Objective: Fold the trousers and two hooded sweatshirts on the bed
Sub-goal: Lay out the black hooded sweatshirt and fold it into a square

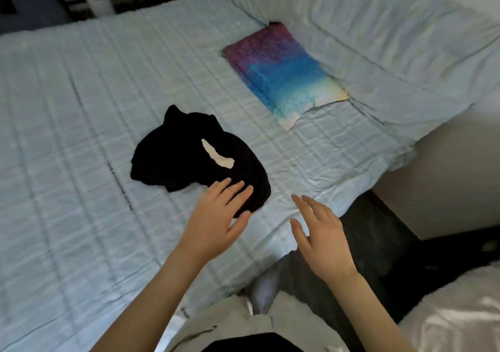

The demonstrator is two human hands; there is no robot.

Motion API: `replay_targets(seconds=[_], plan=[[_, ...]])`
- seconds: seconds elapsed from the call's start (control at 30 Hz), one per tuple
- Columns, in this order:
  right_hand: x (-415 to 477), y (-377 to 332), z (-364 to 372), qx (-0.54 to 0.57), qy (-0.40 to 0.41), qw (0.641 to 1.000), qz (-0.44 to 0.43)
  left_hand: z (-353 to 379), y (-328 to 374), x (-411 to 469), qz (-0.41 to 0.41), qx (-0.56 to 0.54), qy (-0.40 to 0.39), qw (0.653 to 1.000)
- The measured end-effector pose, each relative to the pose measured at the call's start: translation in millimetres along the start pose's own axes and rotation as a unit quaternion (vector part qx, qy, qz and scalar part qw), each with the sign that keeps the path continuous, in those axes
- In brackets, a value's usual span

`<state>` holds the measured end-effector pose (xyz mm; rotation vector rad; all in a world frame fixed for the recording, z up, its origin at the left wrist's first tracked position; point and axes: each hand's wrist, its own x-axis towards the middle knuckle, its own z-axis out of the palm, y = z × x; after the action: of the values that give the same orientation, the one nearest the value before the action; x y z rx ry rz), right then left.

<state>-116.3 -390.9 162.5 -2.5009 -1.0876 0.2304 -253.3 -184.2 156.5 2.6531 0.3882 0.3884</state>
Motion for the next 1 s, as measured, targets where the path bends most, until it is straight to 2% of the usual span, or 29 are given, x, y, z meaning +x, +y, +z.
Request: replay_targets(seconds=[0.17,0.37,0.57,0.7,0.83,0.93,1.0], plan=[[79.5,4.3,8.0,0.034,-0.032,0.994,-0.095,-4.9,-21.9,11.3,-0.105,0.019,0.039,0.994],[157.9,16.3,36.4,0.038,-0.103,0.974,-0.199,25.8,-31.8,22.1,-0.207,0.02,0.126,0.97],[249.0,28.8,73.7,0.039,-0.143,0.957,-0.25,75.4,-70.3,69.8,-0.36,-0.026,0.114,0.926],[312.9,38.1,124.4,0.023,-0.146,0.954,-0.262,110.4,-115.4,112.0,-0.436,-0.084,0.141,0.885],[372.0,54.5,197.3,0.01,-0.186,0.958,-0.219,166.8,-172.1,147.4,-0.534,-0.171,0.156,0.813],[401.6,68.8,245.5,-0.023,-0.248,0.957,-0.152,203.7,-201.2,164.6,-0.602,-0.287,0.17,0.725],[411.6,76.1,267.3,0.027,-0.317,0.945,-0.075,220.9,-211.8,173.4,-0.629,-0.339,0.173,0.678]])
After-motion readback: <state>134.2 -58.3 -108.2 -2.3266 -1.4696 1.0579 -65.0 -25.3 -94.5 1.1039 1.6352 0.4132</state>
